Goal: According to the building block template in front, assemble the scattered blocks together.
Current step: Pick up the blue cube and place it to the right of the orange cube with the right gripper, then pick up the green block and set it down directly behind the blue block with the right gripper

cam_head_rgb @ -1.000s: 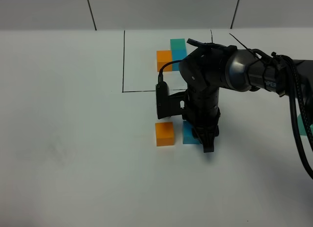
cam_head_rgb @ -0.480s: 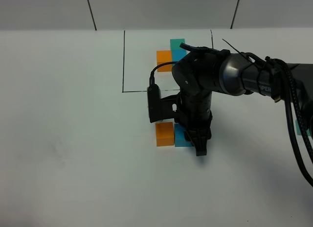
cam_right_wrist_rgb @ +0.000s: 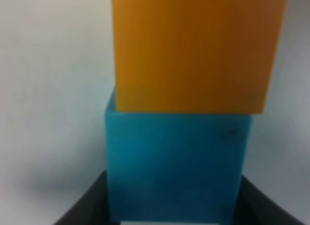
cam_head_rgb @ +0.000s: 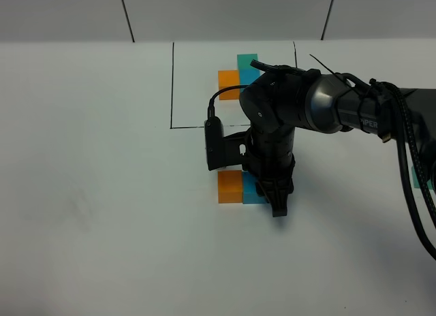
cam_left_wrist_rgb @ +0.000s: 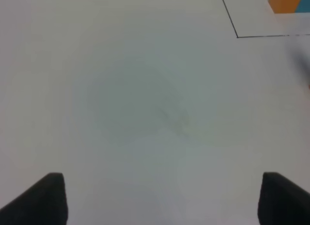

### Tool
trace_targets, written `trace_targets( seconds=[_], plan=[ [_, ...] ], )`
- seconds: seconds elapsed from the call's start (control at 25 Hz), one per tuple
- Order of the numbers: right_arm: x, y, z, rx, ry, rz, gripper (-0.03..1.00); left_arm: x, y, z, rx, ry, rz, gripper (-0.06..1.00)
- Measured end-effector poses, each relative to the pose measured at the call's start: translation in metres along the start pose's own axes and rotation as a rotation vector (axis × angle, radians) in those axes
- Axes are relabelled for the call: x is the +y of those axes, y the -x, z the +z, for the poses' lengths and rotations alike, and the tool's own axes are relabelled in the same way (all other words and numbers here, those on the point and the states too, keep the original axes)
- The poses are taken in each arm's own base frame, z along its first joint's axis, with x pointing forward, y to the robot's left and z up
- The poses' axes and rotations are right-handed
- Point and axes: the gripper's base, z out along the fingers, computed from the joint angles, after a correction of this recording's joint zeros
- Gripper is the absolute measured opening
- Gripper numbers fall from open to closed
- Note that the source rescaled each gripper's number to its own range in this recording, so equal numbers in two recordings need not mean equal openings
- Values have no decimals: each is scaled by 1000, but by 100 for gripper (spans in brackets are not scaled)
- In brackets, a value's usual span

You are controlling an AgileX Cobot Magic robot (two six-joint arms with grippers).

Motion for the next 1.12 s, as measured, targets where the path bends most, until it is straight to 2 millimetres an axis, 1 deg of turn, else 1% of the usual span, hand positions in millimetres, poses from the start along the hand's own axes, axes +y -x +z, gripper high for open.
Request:
trace_targets(
  seconds=[1.0,1.04,1.12],
  plan=[
    [0,1,0,-11,-4,9,1,0,0,0,0,0,0,84],
    [0,1,0,-11,-4,17,1,0,0,0,0,0,0,84],
    [0,1,0,-11,-2,44,10,0,0,0,0,0,0,84]
  ],
)
